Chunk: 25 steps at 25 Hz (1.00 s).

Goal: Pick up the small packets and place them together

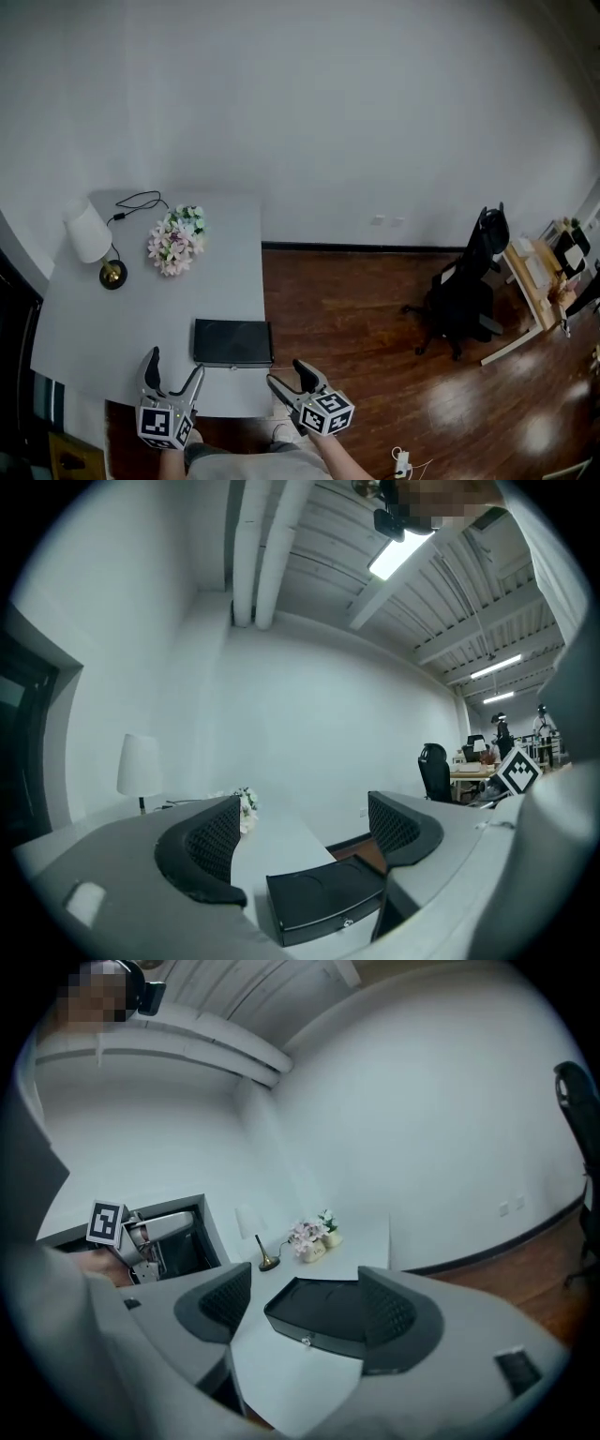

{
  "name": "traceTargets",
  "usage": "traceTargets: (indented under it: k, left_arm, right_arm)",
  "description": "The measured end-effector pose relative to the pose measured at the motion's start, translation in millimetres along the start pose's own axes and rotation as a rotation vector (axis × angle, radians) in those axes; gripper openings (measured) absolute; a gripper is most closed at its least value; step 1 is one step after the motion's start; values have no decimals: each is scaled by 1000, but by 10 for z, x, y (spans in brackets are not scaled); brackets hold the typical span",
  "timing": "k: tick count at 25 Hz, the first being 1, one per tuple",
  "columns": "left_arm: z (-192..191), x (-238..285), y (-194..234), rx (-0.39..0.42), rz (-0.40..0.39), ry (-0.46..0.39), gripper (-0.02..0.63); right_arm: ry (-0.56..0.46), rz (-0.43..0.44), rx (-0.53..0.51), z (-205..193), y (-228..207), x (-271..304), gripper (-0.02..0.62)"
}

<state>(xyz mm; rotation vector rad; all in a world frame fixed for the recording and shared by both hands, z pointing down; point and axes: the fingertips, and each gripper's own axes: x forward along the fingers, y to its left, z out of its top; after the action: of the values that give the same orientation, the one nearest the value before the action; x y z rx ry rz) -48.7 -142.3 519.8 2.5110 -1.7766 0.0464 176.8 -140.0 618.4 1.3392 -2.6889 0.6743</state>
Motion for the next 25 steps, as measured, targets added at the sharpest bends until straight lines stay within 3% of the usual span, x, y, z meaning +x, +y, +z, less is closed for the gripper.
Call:
traceTargets:
  k: [3,7,10,16,22,23,25]
  left_arm:
    - [-74,128,171,-74,-23,-9,391]
    - [-105,175,307,-35,-62,-7,391]
    - [-251,142,387,-38,-70,23,391]
    - [-385,20,504,-28,-59,52,391]
    - [-430,-144,584,-44,-35,57,391]
    - [-438,-156,599,-45,-33,60,391]
    - [-460,-186,632,-39,-24,73,391]
  right_arm:
    - [2,-49,21,-112,94,84,354]
    - [26,-62,-29,-153,265,209,354]
    - [66,-50,15,-297,333,309,316]
    - [270,-44,83,-996,231,692,314]
    - [438,-39,255,-1569,102,1165,313]
    - [455,-44,278,-1621,74,1229,248]
    - [487,-63,314,-1715,8,1324,225]
